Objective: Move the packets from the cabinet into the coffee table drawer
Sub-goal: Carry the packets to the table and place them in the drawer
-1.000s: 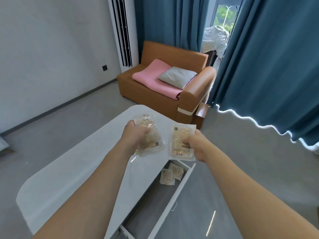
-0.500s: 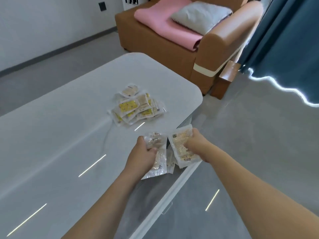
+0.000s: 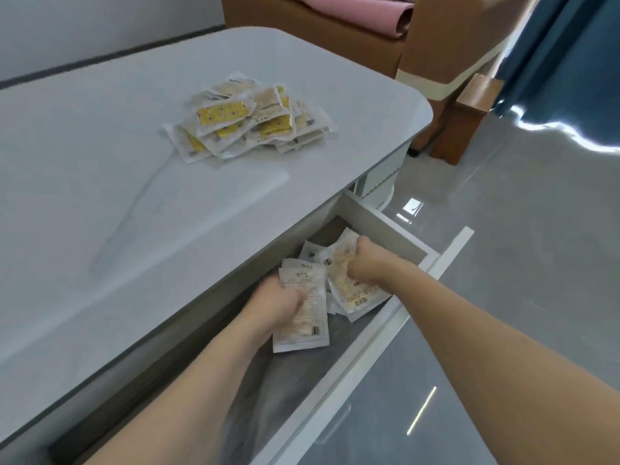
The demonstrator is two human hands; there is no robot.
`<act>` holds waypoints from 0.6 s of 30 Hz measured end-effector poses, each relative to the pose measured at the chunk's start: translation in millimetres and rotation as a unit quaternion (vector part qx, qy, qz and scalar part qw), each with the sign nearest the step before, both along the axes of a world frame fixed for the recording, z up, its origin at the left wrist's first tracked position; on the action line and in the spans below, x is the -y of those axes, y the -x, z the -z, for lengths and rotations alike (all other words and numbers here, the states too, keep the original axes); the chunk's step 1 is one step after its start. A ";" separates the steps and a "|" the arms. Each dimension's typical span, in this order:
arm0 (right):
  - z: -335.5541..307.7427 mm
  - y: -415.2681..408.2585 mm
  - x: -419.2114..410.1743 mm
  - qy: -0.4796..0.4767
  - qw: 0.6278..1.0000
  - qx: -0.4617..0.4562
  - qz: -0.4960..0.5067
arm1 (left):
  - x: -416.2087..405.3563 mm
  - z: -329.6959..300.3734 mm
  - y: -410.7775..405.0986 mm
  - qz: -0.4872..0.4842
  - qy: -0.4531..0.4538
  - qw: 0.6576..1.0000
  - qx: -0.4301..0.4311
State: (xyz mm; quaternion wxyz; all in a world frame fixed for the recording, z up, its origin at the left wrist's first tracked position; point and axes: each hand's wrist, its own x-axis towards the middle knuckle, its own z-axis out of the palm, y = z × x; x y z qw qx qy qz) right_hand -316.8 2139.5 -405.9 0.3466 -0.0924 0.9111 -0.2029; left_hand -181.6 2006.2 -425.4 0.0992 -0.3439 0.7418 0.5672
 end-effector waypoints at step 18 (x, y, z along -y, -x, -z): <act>13.2 -5.6 13.3 -0.172 0.964 -0.103 -0.177 | -6.4 39.6 17.1 0.247 0.167 0.948 0.109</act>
